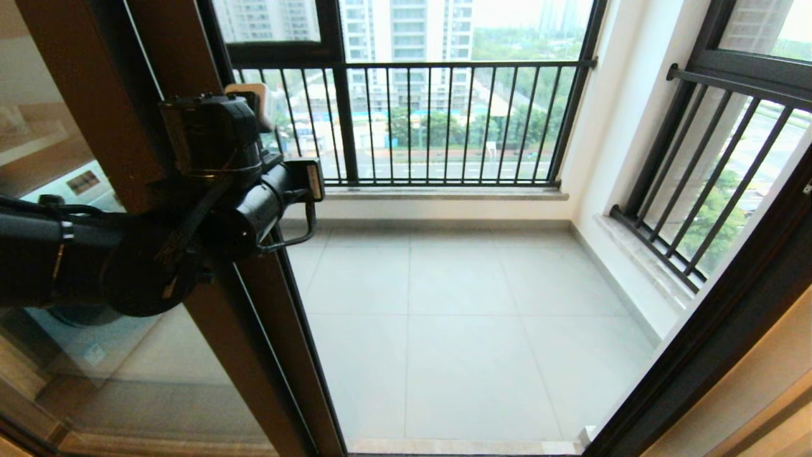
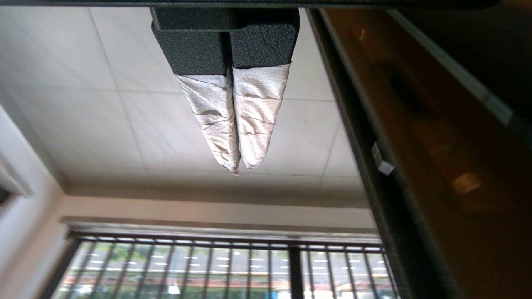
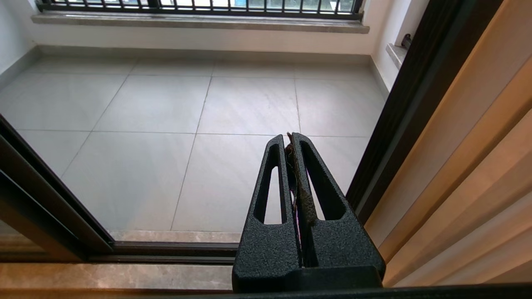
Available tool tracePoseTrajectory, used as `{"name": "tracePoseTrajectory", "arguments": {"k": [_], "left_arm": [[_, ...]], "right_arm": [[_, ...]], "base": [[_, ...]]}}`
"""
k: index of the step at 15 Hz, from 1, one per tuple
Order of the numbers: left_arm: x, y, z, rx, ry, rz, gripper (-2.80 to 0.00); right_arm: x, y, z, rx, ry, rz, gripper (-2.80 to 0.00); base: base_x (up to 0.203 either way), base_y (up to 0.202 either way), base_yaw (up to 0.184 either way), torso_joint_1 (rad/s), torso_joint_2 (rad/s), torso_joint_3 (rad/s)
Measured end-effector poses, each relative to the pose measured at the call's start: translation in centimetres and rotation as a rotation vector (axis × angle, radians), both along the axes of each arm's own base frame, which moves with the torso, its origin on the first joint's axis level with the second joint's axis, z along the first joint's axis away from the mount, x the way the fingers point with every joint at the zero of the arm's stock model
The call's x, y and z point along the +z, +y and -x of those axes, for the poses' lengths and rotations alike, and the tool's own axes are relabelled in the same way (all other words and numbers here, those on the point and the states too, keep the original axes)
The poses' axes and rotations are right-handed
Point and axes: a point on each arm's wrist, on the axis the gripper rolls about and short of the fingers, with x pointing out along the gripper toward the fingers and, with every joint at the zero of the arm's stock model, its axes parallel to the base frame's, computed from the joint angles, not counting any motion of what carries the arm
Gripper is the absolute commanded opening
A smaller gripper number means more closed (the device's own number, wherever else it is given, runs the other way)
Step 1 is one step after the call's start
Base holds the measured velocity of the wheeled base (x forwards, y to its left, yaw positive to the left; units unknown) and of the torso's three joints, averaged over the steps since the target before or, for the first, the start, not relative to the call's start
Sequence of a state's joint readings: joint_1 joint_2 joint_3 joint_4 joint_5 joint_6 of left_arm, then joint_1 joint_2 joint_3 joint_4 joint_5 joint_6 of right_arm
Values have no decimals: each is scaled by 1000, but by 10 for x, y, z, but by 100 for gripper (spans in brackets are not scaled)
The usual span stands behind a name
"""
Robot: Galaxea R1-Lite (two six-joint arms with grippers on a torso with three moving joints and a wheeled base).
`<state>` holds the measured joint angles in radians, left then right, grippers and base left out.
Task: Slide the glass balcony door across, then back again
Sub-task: Open the slid door, then close the slid door
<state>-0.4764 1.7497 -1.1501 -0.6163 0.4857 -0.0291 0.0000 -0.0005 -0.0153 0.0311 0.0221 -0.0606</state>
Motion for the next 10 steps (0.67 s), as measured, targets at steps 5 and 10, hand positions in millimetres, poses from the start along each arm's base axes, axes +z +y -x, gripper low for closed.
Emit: {"name": "tracePoseTrajectory", "arguments": {"k": [5,10], "left_arm": [[13,30,76,-50,77,-57,-280],[12,56,120,-118,395,-66,-280]], "right_arm": [[0,0,0,1,0,0,-280],[0,0,0,0,0,0,-280]], "base": [[0,0,0,0,0,0],[0,0,0,0,0,0]]}}
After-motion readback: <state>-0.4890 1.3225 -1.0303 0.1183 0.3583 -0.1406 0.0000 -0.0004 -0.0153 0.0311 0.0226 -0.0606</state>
